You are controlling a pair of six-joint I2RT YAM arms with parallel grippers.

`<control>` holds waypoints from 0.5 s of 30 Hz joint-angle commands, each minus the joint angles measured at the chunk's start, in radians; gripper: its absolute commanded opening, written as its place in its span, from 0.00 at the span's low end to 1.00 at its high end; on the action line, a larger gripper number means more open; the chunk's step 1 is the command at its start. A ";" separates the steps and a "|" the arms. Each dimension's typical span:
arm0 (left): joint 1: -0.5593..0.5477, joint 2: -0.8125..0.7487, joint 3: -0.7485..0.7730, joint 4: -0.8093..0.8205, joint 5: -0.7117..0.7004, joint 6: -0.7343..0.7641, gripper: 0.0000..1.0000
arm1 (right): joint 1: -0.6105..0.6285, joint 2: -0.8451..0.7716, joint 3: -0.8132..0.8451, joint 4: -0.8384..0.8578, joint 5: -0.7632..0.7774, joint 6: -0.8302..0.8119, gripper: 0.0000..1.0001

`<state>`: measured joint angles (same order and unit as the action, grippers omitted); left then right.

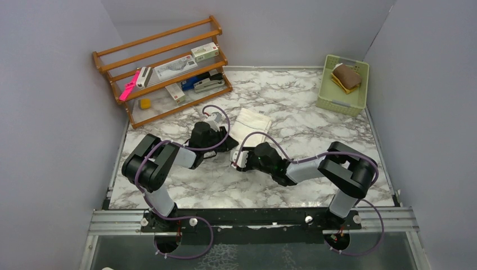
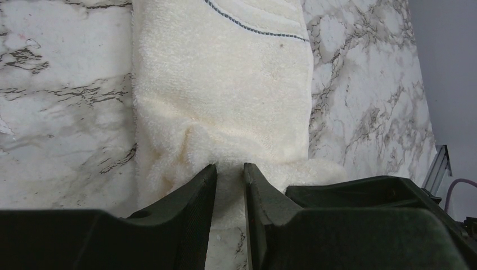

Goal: Roll the towels
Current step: Roll the towel at the center of the board.

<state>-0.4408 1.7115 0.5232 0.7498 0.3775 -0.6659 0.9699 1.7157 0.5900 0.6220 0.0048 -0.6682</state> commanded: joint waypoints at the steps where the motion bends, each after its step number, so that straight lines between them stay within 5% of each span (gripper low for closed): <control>1: 0.005 0.038 -0.004 -0.137 -0.015 0.054 0.28 | 0.007 0.031 0.054 -0.009 0.057 0.009 0.42; 9: 0.048 -0.005 -0.007 -0.164 0.018 0.060 0.29 | 0.007 0.068 0.174 -0.235 0.069 0.083 0.08; 15: 0.084 -0.031 -0.002 -0.177 0.039 0.062 0.29 | 0.008 0.085 0.219 -0.378 0.046 0.109 0.15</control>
<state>-0.3847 1.6897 0.5327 0.6865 0.4236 -0.6430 0.9699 1.7763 0.7876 0.3832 0.0475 -0.5972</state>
